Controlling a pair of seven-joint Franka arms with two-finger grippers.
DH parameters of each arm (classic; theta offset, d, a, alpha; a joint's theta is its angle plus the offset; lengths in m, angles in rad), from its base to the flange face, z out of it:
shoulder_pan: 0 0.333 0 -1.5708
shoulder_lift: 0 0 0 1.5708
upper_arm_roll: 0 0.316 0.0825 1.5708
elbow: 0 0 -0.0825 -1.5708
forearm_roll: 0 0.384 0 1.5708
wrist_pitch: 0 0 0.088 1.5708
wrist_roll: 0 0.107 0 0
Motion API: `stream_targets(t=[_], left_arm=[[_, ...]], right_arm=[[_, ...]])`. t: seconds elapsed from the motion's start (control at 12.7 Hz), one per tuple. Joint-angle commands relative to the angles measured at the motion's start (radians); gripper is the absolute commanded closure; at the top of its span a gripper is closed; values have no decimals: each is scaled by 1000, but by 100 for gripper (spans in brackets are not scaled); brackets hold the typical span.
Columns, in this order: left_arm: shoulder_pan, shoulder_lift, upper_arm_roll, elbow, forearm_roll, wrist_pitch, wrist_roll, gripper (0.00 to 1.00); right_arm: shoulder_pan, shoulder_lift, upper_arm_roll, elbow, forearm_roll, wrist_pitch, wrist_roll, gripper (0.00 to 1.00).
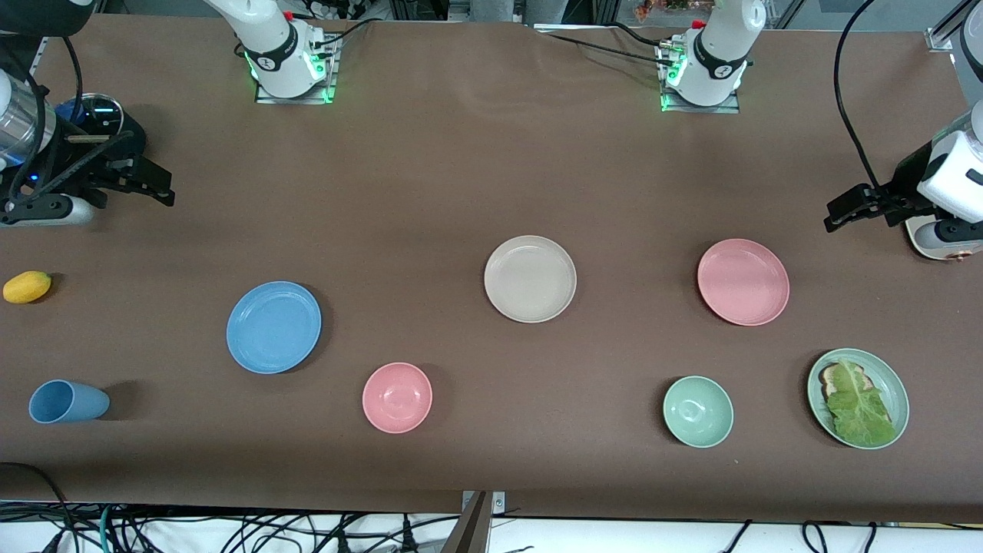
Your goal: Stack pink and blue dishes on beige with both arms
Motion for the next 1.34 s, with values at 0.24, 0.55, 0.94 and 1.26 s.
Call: stream_targets(t=[0.24, 0.55, 0.94, 1.26], left_arm=[[9, 73, -6, 15, -7, -60, 29, 0], [4, 220, -6, 61, -2, -9, 27, 0], [81, 348, -1, 43, 33, 113, 88, 0], [175, 418, -4, 6, -11, 202, 280, 0]], right_arm=[[-6, 31, 4, 15, 1, 1, 11, 0], [-12, 43, 2, 14, 0, 6, -8, 0], [-43, 167, 2, 8, 0, 96, -113, 0], [-55, 255, 2, -15, -15, 194, -120, 0]])
